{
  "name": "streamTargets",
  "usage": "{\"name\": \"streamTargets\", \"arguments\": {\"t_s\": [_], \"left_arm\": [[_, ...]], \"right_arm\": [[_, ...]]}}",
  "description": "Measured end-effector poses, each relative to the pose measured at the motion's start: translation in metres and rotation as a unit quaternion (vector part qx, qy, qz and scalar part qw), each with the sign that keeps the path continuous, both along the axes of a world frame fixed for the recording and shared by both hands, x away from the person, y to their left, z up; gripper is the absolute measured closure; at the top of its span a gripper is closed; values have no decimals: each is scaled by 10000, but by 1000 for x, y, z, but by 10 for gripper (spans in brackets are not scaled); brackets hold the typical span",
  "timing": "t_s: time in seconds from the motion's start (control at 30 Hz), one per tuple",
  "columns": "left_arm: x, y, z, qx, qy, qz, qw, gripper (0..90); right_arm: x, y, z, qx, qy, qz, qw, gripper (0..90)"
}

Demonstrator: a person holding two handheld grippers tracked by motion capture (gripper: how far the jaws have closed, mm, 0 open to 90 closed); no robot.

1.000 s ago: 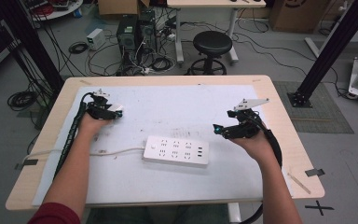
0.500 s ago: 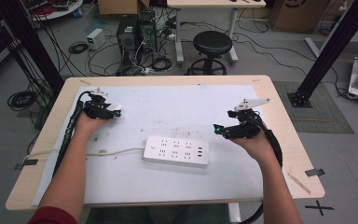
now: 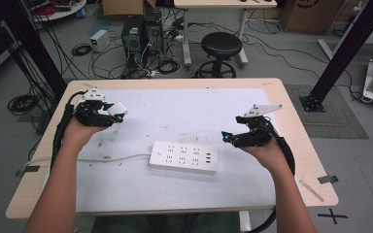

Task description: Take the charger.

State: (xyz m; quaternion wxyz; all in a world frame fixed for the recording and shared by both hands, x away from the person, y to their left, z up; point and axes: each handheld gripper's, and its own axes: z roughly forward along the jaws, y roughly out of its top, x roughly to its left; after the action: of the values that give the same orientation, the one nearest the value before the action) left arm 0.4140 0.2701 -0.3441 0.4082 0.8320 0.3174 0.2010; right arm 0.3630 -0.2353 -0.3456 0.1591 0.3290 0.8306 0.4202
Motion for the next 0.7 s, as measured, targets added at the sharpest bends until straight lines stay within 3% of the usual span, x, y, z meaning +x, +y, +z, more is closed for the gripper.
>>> {"name": "streamTargets", "arguments": {"t_s": [0.07, 0.1, 0.27, 0.33, 0.37, 0.7], "left_arm": [[0, 0, 0, 0, 0, 0, 10000, 425], [-20, -4, 13, -70, -136, -206, 9997, 425], [-35, -7, 18, -113, -233, -380, 9989, 425], [-35, -7, 18, -113, -233, -380, 9989, 425], [-44, -9, 17, -81, -208, -514, 9984, 425], [-47, -15, 0, 31, -72, -718, 9974, 425]], "right_arm": [[-1, 0, 0, 9, -18, 13, 10000, 176], [-3, 0, 0, 18, -30, 7, 10000, 176], [-4, 0, 1, 27, -32, 27, 10000, 176], [-4, 0, 1, 41, -19, 17, 10000, 176], [-4, 0, 1, 41, -19, 17, 10000, 176], [-1, -1, -1, 28, 36, 20, 10000, 176]]}}
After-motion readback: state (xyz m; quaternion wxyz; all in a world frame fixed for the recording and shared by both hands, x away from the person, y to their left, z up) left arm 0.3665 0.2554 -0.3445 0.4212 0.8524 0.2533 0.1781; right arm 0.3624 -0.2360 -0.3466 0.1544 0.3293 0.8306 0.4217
